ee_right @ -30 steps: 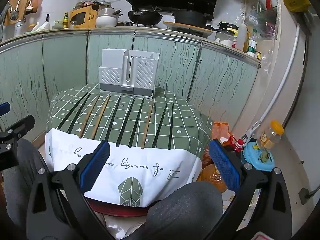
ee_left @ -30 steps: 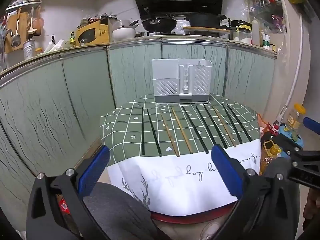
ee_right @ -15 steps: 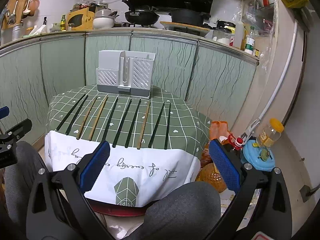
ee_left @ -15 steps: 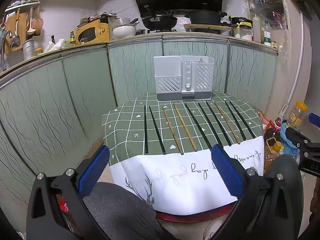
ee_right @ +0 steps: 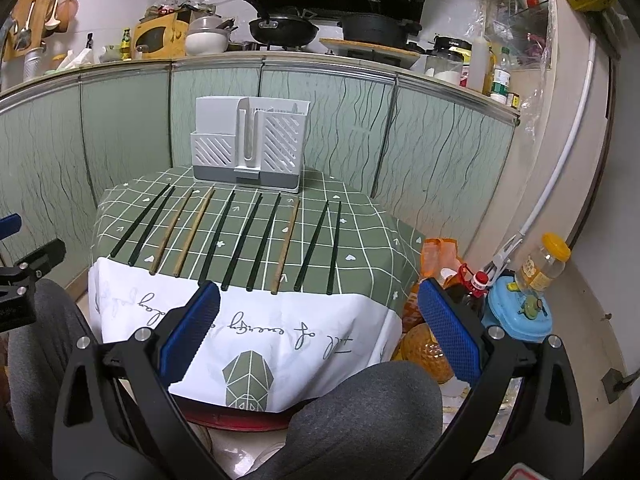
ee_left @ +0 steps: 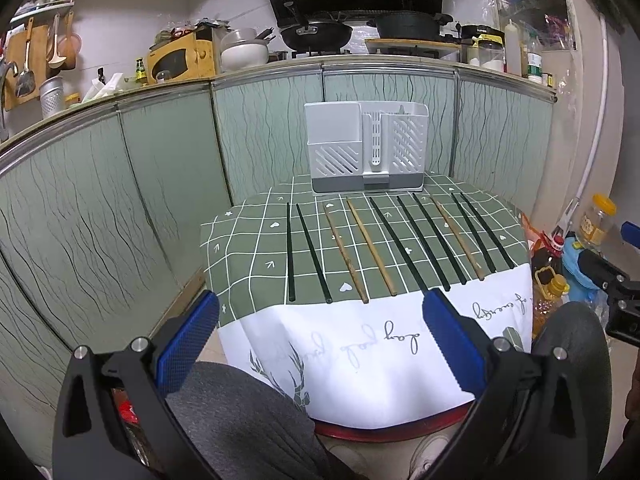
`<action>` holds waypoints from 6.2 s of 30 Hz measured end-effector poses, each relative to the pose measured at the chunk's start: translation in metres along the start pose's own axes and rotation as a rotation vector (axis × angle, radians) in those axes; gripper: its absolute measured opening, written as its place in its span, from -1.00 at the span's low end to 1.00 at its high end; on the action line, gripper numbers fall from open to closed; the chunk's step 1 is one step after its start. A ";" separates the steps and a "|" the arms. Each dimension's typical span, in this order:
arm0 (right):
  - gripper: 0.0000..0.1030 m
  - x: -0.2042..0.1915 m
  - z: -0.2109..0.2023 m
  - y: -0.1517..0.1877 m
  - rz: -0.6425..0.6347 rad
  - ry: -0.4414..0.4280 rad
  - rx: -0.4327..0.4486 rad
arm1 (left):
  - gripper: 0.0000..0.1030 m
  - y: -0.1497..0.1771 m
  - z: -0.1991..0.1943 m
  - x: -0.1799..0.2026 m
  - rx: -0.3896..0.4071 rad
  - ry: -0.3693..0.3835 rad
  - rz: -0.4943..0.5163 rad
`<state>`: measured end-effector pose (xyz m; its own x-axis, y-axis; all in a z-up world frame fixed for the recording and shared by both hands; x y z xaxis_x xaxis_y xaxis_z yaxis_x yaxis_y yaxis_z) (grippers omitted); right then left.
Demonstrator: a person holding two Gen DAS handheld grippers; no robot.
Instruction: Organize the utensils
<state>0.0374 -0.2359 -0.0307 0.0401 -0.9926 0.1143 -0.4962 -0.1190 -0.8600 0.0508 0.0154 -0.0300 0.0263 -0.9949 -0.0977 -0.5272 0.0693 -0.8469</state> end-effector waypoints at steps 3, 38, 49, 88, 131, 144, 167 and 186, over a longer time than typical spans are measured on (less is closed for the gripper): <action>0.84 0.000 0.002 0.001 -0.005 0.001 -0.003 | 0.93 0.000 0.000 0.001 0.003 0.004 0.000; 0.84 0.003 0.005 0.002 -0.016 0.030 0.008 | 0.93 0.004 0.005 0.005 0.052 -0.019 0.056; 0.84 0.004 0.008 0.001 -0.043 0.022 0.011 | 0.93 0.008 0.019 -0.004 0.016 -0.027 0.022; 0.84 0.051 0.133 -0.003 0.059 -0.102 -0.147 | 0.93 -0.002 0.140 -0.042 -0.103 -0.059 -0.060; -0.88 0.050 0.213 0.019 0.143 -0.107 -0.274 | -0.85 0.016 0.195 -0.027 -0.209 -0.066 -0.095; -0.88 0.074 0.168 -0.009 0.131 -0.142 -0.219 | -0.85 -0.016 0.151 -0.050 -0.149 -0.033 -0.083; -0.88 0.092 0.104 -0.071 0.110 -0.132 -0.034 | -0.85 -0.084 0.086 -0.062 0.006 0.019 -0.031; -0.88 0.093 0.106 -0.092 0.088 -0.143 0.001 | -0.85 -0.099 0.082 -0.065 0.022 0.050 -0.013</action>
<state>0.1786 -0.3200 0.0068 0.1198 -0.9922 -0.0338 -0.5024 -0.0312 -0.8641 0.1709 0.0793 0.0174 -0.0095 -0.9981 -0.0606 -0.5086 0.0570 -0.8591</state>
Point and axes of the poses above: each gripper's, at about its wrist camera, not at the fingertips, and z roughly the way its jaws point, x to its right, y to its underside, the point moved 4 cm from there along z, roughly the way its jaws point, and after that the axes turned 3 degrees about -y, right-handed, at the moved point
